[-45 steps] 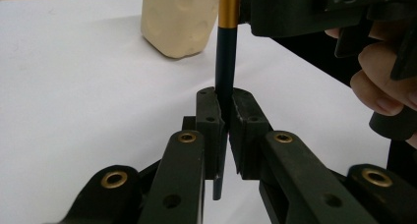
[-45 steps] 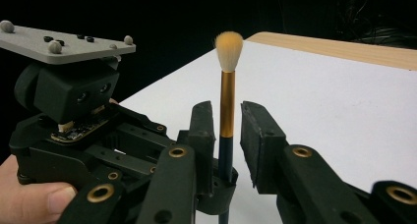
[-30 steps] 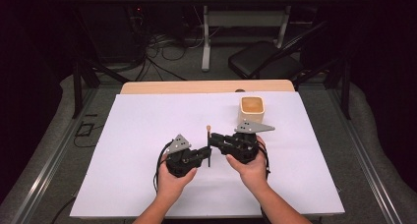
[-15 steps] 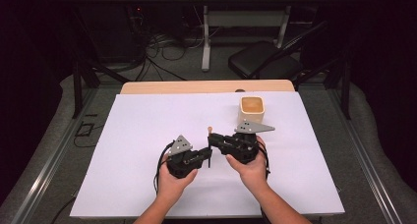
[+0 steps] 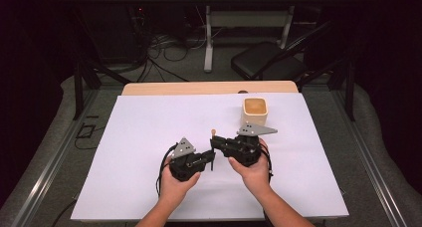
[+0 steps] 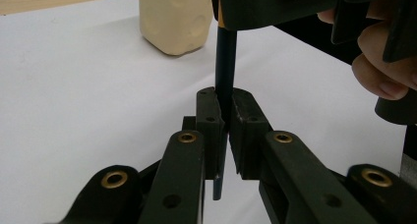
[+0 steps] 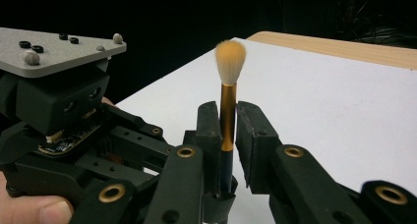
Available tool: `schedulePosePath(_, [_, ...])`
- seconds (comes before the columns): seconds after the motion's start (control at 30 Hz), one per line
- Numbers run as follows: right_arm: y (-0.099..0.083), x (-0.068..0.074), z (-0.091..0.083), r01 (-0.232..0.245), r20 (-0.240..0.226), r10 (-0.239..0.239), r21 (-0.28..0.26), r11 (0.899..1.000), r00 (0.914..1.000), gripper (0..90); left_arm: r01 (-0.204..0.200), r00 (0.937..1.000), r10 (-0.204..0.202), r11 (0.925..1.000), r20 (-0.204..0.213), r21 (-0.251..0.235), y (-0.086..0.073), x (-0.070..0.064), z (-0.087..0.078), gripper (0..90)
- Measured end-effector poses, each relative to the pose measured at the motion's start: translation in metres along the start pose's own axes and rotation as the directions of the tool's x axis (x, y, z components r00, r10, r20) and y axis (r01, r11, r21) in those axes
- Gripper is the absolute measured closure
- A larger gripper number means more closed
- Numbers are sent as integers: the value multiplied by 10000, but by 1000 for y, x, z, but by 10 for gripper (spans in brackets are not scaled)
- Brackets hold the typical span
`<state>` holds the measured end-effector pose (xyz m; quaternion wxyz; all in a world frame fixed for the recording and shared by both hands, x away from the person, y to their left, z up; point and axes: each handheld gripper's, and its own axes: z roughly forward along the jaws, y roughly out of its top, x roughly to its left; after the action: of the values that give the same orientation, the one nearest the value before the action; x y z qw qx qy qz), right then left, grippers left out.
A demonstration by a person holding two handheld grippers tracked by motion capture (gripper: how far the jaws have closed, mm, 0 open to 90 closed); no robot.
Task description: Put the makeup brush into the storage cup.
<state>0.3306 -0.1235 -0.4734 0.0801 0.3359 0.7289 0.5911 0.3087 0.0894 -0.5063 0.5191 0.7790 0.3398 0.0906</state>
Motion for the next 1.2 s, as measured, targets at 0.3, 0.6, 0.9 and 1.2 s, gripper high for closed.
schedulePosePath(0.3, [0, -1, 0, -125, -40, 125, -10, 9999, 9999, 828, -29, 10000, 29, 10000, 29, 22, -1, 0, 1, 835])
schedulePosePath(0.6, [0, -1, -1, -118, -6, 118, 6, 9999, 9999, 837, -44, 10000, 44, 10000, 43, 33, -1, 0, 1, 835])
schedulePosePath(0.9, [0, -1, -1, -89, 12, 89, 39, 10000, 10000, 839, -39, 10000, 39, 10000, 35, 10, 0, -1, 0, 832])
schedulePosePath(1.2, [1, 0, -3, 81, 112, -79, -118, 9999, 9999, 839, -73, 9999, 72, 9999, -82, -120, 0, -1, -1, 734])
